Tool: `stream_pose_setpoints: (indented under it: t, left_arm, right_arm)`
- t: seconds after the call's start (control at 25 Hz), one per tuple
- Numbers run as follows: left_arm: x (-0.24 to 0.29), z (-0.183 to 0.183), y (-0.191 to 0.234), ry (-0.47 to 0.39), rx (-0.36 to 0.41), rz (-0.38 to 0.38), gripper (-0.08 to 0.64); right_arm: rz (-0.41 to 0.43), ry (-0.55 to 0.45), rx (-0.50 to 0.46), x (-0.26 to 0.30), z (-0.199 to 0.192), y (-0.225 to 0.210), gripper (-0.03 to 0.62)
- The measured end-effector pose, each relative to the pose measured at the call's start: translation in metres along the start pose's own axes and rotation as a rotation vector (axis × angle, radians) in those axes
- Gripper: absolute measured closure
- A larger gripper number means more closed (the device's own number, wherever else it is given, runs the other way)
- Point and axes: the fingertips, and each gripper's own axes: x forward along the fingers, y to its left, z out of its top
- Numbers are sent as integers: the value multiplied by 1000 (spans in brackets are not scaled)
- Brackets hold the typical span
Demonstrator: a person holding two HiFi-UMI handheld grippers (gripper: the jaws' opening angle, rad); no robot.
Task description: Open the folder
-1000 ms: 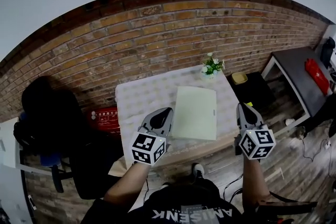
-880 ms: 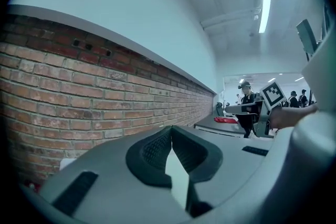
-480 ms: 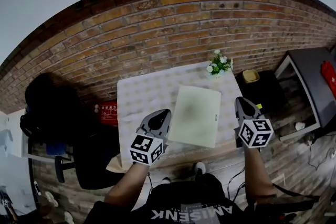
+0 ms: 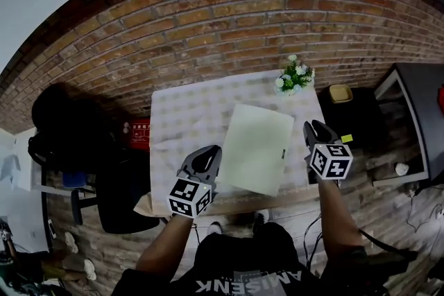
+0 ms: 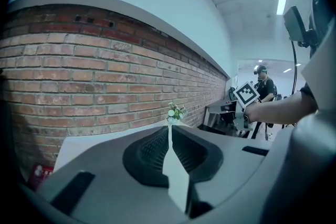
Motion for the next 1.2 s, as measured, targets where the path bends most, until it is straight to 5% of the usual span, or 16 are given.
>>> stream_pose_setpoints:
  t: [0.56, 0.76, 1.2]
  left_arm:
    - [19, -72, -6, 161, -10, 63, 503]
    - [16, -99, -8, 211, 55, 51, 469]
    - [13, -124, -15, 258, 58, 29, 457]
  right_arm:
    - [47, 185, 91, 90, -81, -39, 443]
    - [37, 250, 147, 115, -115, -49, 443]
    - [26, 269, 209, 132, -131, -57, 437]
